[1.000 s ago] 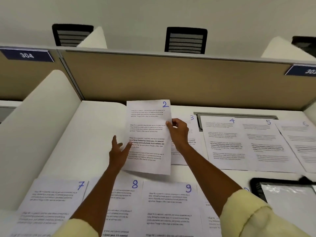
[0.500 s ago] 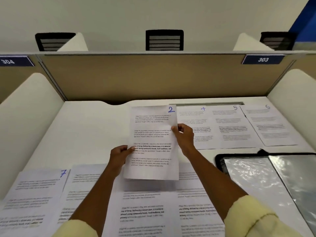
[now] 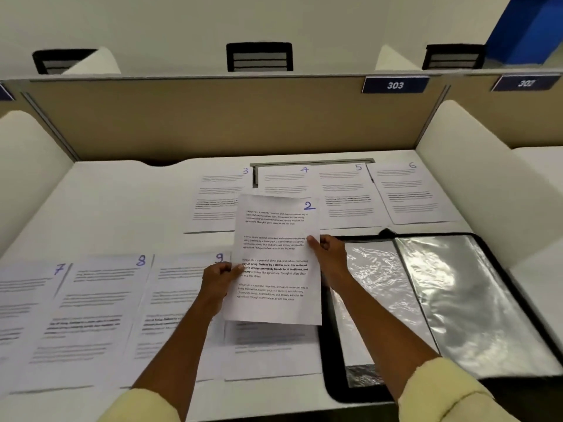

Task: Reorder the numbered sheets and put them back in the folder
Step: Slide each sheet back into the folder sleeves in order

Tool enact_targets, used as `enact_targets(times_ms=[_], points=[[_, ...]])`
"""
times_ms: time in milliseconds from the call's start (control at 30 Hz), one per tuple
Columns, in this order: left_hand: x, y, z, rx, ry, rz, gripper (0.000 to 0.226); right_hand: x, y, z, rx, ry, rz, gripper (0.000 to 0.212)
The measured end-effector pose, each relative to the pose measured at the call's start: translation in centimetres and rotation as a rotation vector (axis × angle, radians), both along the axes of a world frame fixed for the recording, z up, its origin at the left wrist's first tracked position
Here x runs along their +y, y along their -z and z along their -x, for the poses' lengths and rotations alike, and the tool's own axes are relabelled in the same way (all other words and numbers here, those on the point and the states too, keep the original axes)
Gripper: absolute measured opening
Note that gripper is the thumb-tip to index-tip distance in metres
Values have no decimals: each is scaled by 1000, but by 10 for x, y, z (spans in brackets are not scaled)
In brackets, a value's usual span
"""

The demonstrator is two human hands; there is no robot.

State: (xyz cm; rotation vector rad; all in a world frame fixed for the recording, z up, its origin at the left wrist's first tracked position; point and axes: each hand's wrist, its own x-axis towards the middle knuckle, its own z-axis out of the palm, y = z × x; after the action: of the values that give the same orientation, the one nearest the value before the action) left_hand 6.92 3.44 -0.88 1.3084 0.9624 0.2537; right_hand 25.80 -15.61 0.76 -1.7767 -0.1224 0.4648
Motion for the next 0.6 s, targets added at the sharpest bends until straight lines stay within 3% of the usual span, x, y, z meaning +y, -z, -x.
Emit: enact_targets(times_ms=[333,600], points=[[-101,0,-10,-11,-3,5,11,-113,10,23,132,24,-49,27],[-144,0,-10,-21,37,-32,23,-173,17,56,134,115,-15,17]])
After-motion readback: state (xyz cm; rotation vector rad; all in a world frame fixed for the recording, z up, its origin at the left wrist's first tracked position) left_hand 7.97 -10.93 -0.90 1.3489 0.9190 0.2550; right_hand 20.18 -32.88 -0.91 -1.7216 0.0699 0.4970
